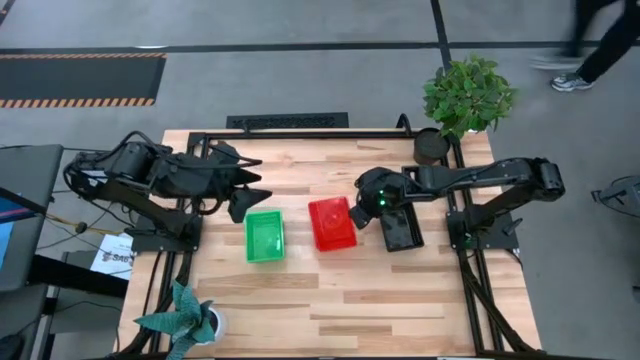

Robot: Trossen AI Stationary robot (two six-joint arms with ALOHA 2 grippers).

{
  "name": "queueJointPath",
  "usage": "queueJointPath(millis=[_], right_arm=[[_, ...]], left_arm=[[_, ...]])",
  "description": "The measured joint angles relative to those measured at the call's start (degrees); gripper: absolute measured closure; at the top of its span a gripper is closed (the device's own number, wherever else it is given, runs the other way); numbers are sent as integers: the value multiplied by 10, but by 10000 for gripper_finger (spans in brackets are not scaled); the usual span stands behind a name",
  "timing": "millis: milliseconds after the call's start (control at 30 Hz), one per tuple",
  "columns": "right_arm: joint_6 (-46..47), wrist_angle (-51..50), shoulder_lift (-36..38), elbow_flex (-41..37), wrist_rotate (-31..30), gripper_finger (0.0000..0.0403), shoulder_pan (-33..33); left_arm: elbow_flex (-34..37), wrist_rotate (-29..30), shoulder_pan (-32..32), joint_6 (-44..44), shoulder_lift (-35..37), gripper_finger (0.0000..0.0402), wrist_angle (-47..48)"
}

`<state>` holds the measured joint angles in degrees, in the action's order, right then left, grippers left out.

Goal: Stack baskets by color
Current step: Stack the bottom red bin on top of the top red bin

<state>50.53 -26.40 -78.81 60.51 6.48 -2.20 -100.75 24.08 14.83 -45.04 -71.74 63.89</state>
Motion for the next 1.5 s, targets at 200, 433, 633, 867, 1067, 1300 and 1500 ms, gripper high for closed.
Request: queueJointPath(millis=[200, 433, 633, 867, 1067, 1300, 1500], right_arm=[[-16, 9, 5, 0, 49, 403, -18], [-53, 18, 1, 0, 105, 403, -55], [-61, 19, -12, 1, 151, 403, -78], [-53, 45, -24, -38, 174, 403, -92], [-16, 131, -24, -87, 188, 403, -113], [-39, 143, -23, -86, 247, 403, -132], [-84, 124, -19, -86, 297, 403, -141]], left_arm=[[0, -34, 0, 42, 29, 128, -46], [0, -6, 0, 43, 73, 128, -47], [0, 19, 0, 43, 97, 128, -45], [0, 20, 0, 46, 103, 128, -42], [0, 21, 0, 55, 103, 128, -42], [0, 22, 0, 57, 103, 128, -42], [0, 21, 0, 62, 103, 128, -42]])
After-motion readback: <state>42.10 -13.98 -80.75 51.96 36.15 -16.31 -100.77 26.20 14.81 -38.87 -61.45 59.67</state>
